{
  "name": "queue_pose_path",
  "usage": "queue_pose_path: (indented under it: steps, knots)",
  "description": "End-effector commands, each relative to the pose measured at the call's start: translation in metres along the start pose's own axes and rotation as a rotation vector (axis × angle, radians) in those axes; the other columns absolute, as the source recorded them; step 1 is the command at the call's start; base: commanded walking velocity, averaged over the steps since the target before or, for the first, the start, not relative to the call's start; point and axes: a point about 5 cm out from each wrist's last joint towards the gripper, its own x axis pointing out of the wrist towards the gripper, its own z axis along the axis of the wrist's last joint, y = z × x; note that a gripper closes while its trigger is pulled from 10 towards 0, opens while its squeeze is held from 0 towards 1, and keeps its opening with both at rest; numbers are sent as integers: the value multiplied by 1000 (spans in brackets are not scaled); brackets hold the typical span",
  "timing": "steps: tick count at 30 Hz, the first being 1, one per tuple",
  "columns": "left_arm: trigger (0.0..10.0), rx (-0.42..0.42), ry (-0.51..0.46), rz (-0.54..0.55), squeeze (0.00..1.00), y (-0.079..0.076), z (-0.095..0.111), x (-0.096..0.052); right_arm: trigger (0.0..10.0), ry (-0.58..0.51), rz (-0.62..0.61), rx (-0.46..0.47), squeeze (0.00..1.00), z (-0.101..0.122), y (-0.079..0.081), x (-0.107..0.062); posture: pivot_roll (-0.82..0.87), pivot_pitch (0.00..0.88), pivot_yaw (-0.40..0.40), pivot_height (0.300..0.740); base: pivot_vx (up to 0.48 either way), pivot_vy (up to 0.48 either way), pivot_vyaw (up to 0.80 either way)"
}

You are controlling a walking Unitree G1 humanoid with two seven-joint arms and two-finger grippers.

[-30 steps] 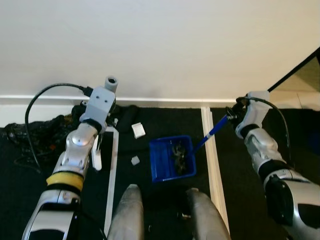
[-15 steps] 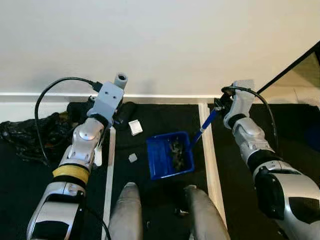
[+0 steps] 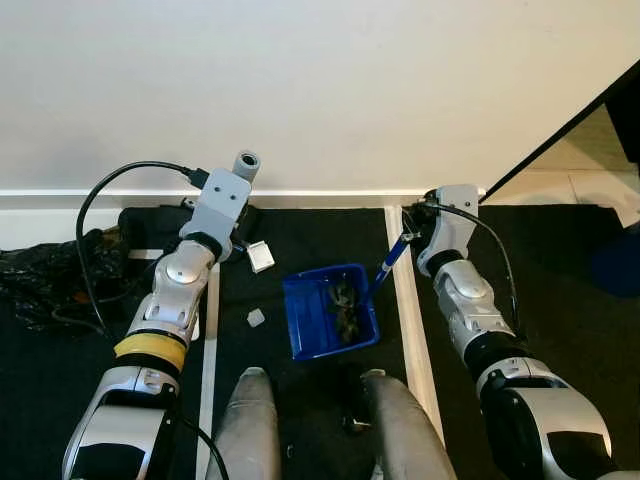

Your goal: Sweep floor

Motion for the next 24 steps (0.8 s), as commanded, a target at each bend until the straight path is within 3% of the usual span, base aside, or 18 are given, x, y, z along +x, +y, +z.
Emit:
queue_pose_path:
  steps: [1, 8, 12, 13, 14, 15, 17, 18, 21, 22, 24]
  knots:
    - [10000, -33, -4, -33, 0, -12, 0, 2, 0, 196, 4, 65, 0, -45, 7, -18, 117, 288, -133, 740, 0, 0, 0]
    - [10000, -44, -20, -124, 0, -23, 4, 5, 0, 174, -37, 63, 0, -37, -4, -15, 114, 293, -133, 740, 0, 0, 0]
    - [10000, -57, -91, -358, 0, -84, 8, 0, 0, 162, -117, 58, 0, -31, -25, -15, 117, 299, -138, 740, 0, 0, 0]
    - [10000, -57, -91, -358, 0, -84, 8, 0, 0, 162, -117, 58, 0, -31, -25, -15, 117, 299, -138, 740, 0, 0, 0]
    - [10000, -70, -126, -433, 0, -102, 12, -4, 0, 153, -135, 61, 0, -28, -31, -15, 114, 303, -139, 740, 0, 0, 0]
    - [10000, -70, -126, -433, 0, -102, 12, -4, 0, 153, -135, 61, 0, -28, -31, -15, 114, 303, -139, 740, 0, 0, 0]
    - [10000, -83, -208, -591, 0, -138, 24, -14, 0, 131, -171, 64, 0, -21, -42, -15, 107, 309, -135, 740, 0, 0, 0]
    - [10000, -83, -208, -591, 0, -138, 24, -14, 0, 131, -171, 64, 0, -21, -42, -15, 107, 309, -135, 740, 0, 0, 0]
    - [10000, -136, -329, -683, 0, -168, 51, -20, 0, 107, -221, 63, 0, -12, -58, -15, 104, 310, -126, 740, 0, 0, 0]
    - [10000, -136, -329, -683, 0, -168, 51, -20, 0, 107, -221, 63, 0, -12, -58, -15, 104, 310, -126, 740, 0, 0, 0]
    - [10000, -183, -412, -659, 0, -175, 74, -17, 0, 96, -248, 66, 0, -9, -67, -16, 100, 311, -124, 740, 0, 0, 0]
